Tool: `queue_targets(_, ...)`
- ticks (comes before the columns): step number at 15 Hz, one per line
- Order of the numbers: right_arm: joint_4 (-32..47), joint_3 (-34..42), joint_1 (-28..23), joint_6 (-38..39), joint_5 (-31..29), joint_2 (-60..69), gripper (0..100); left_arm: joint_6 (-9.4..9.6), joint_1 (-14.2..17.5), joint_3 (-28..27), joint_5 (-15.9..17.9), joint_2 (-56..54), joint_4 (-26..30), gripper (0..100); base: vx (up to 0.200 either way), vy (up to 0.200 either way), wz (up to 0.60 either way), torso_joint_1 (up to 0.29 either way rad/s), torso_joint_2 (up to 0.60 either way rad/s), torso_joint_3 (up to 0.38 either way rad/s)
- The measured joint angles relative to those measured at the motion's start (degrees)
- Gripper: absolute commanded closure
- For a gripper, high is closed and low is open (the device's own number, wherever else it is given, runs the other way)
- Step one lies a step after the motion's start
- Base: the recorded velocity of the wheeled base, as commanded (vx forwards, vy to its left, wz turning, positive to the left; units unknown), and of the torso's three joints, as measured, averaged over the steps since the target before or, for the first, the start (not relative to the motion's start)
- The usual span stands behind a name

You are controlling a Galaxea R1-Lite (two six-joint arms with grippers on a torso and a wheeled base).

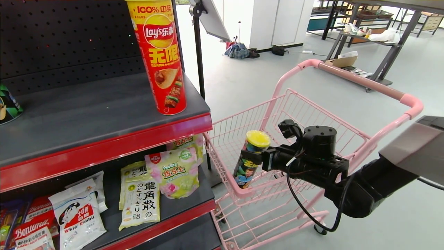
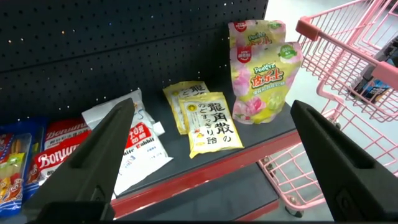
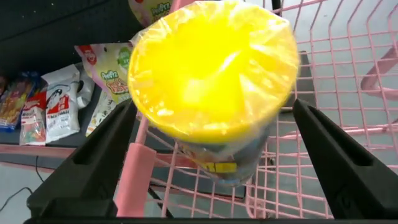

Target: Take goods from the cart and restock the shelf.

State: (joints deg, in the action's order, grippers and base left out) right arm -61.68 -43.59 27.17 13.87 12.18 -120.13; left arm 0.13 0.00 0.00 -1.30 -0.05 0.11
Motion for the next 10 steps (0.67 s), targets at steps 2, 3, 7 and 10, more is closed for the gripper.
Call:
queue_targets(2,0.0,-1.2,0.2,0.0,-0.1,-1.0,0,0.02,0.0,0.0,0.0,0.0,0.0,0,0.000,0.000,0.00,0.000,0.00,0.000)
queue_targets(3,0.0,-1.8,0.4,0.0,-0.5,-1.6,0,0.07,0.0,0.0,0.0,0.0,0.0,0,0.000,0.000,0.00,0.000,0.00,0.000)
queue_targets(7,-0.1,-5.7,1.0,0.3,-2.0,-4.9,100,0.11,0.0,0.0,0.0,0.0,0.0,0,0.000,0.000,0.00,0.000,0.00,0.000)
queue_targets(10,-0.2,-6.9,1.4,0.7,-2.5,-6.4,100,0.27,0.0,0.0,0.0,0.0,0.0,0,0.000,0.000,0.00,0.000,0.00,0.000)
